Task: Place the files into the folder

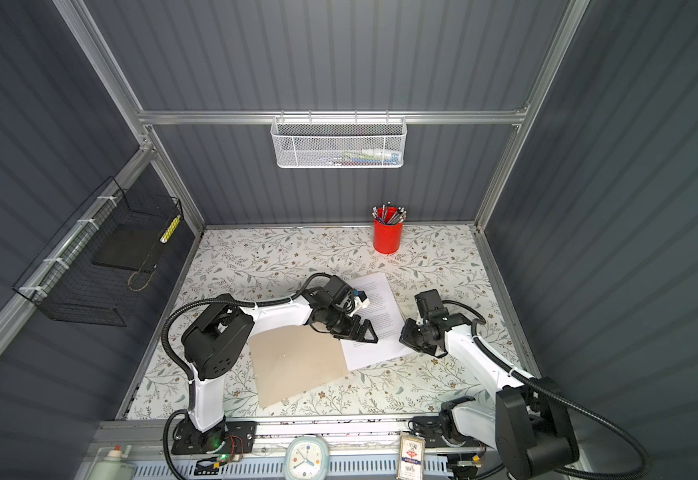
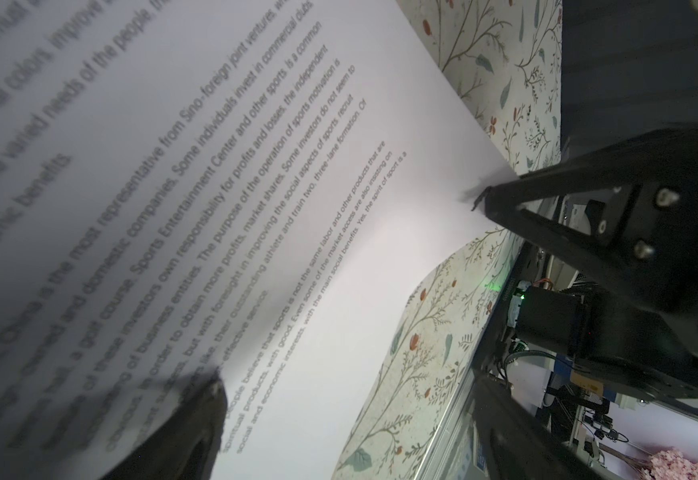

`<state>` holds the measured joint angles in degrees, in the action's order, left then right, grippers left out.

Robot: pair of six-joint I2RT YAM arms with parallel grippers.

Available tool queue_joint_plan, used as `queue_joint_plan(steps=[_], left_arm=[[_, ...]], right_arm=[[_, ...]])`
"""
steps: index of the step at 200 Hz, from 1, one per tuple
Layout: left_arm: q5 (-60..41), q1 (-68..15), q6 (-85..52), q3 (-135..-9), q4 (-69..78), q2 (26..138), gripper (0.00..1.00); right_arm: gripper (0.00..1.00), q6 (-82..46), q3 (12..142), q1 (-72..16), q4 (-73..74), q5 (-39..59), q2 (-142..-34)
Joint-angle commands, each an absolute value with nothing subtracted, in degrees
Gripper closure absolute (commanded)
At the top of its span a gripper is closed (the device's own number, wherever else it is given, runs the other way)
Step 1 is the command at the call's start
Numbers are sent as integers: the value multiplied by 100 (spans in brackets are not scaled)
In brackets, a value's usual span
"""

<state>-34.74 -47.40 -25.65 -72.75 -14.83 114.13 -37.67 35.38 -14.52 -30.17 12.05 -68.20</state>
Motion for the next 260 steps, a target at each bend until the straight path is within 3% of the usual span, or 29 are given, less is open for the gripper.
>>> queue_joint_plan(steps=[1,49,114,210,260], left_arm=[[-3190,-4669,-2573,-7042,-1976,11516,6],[-3247,-4623,-2533,-7219,-2092,11278,5],[-3462,-4473,-2524,-7748,-2317,10768,1],[-2160,-3911,-2214,-7318,-3173,9657,0],[-1978,-3429,-2394,-6769,-3136,9245,1]], right_arm=[[100,-3670,3707,-1528,-2905,1369,-6678],[100,-3860,3798,-1634,-2947,2084,-5757],[100,-4032,3598,-1661,-2530,2418,-5616],[100,-3927,3681,-1653,-2000,2691,-5362],[100,-3826,4123,-1726,-1700,2953,-4922]])
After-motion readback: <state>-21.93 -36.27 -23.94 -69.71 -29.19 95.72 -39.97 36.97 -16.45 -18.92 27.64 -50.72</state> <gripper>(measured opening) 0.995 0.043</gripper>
